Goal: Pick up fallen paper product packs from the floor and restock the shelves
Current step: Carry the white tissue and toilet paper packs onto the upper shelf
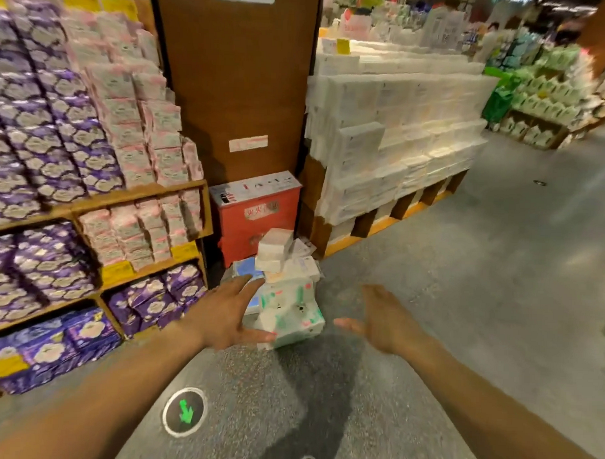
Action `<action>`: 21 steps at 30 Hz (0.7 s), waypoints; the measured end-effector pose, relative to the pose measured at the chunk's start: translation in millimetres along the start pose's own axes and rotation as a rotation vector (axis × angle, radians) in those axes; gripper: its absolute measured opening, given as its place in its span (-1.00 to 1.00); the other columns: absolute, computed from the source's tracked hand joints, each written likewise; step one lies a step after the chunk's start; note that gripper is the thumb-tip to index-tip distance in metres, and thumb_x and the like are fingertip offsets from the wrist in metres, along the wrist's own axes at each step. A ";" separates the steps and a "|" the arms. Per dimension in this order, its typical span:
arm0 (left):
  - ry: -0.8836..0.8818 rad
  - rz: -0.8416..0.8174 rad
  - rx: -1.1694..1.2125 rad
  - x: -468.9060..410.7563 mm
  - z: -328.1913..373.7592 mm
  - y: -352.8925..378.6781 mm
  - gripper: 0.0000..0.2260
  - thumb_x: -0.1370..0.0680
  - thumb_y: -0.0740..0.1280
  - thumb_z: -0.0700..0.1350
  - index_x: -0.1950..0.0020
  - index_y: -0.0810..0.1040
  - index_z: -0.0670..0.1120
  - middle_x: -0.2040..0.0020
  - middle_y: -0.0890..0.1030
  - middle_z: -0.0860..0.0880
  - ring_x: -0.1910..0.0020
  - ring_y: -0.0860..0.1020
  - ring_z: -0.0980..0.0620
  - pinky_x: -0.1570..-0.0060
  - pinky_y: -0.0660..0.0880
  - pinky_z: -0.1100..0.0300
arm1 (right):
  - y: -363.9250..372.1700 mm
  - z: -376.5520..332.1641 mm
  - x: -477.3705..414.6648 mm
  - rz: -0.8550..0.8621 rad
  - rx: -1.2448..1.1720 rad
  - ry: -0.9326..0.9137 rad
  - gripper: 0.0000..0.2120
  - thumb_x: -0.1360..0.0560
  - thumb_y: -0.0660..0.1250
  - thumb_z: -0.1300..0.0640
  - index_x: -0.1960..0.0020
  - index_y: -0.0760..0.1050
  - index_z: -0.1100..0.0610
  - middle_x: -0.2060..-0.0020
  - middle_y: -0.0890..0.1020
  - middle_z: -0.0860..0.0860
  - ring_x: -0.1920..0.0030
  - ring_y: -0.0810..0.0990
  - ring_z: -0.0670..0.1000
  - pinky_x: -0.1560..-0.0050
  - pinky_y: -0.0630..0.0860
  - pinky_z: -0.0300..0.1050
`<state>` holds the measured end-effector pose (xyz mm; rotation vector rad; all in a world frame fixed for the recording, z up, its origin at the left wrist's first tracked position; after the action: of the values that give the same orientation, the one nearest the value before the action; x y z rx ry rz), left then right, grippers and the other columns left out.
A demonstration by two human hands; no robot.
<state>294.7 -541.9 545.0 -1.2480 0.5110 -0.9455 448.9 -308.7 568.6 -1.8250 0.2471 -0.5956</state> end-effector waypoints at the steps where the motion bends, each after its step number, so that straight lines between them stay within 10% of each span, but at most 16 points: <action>1: -0.032 -0.005 0.029 -26.2 -9.6 3.9 0.18 -0.21 0.01 0.69 -0.66 -0.14 0.05 -0.66 -0.01 -0.07 -0.62 0.08 -0.11 -0.53 0.21 -0.08 | -0.2 6.7 -32.7 -0.013 -0.006 -0.013 0.06 -0.34 0.21 -0.60 -0.61 0.12 0.04 -0.55 0.30 0.10 -0.50 0.32 0.16 -0.44 0.38 0.17; 11: -0.243 -0.094 0.161 -231.4 -103.9 60.5 0.31 -0.05 -0.18 0.77 -0.66 -0.08 0.06 -0.66 0.03 -0.07 -0.63 0.05 -0.11 -0.55 0.17 -0.11 | 37.0 43.3 -291.3 -0.232 0.054 -0.036 -0.06 -0.50 0.28 -0.41 -0.64 0.00 0.06 -0.60 0.16 0.09 -0.56 0.22 0.19 -0.46 0.34 0.17; 21: -0.353 -0.173 0.254 -408.6 -214.2 211.3 0.18 -0.21 0.11 0.69 -0.65 0.00 0.02 -0.63 0.17 -0.07 -0.56 0.22 -0.12 -0.47 0.31 -0.07 | 179.0 103.9 -501.2 -0.303 0.036 0.042 -0.01 -0.46 0.27 -0.46 -0.62 0.03 0.11 -0.55 0.25 0.13 -0.51 0.30 0.19 -0.41 0.37 0.14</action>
<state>-25.8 -319.6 220.4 -1.2052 0.0047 -0.8778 98.7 -56.7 240.2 -1.8296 -0.0137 -0.8440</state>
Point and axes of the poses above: each hand's wrist, its own x-axis away from the middle knuckle, its own y-axis out of the palm, z = x × y, the point moved 7 cm from there along -x, towards the middle knuckle
